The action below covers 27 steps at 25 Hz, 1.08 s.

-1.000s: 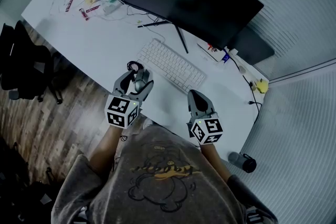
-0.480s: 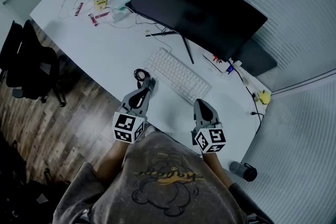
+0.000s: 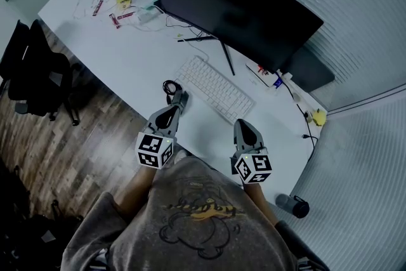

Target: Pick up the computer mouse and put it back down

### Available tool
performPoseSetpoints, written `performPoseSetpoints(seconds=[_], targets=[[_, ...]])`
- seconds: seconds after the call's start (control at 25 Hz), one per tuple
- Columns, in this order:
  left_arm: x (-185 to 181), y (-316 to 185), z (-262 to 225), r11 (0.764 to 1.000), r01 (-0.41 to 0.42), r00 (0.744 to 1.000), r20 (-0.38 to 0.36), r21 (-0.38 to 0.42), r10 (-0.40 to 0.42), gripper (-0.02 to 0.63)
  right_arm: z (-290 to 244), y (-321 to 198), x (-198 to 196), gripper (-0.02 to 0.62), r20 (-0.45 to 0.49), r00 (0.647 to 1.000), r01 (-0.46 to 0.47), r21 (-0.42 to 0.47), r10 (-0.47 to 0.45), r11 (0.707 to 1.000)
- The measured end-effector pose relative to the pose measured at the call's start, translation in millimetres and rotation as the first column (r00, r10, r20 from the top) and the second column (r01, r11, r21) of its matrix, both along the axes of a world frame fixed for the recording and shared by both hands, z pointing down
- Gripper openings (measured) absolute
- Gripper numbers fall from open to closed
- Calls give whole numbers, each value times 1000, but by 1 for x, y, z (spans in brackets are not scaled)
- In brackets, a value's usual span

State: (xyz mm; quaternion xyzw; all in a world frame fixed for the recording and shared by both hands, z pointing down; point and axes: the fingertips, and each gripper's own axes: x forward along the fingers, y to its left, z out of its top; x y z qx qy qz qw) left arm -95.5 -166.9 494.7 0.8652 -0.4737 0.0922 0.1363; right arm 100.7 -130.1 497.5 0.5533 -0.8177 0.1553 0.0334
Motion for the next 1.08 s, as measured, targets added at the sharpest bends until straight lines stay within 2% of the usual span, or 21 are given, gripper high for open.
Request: performPoseSetpoints(seconds=[1.08], targets=[[-6,11,-5,1000,4,1000,-25,-2,-5,20,0,10,11,5,13,999,-47,7,47,999]])
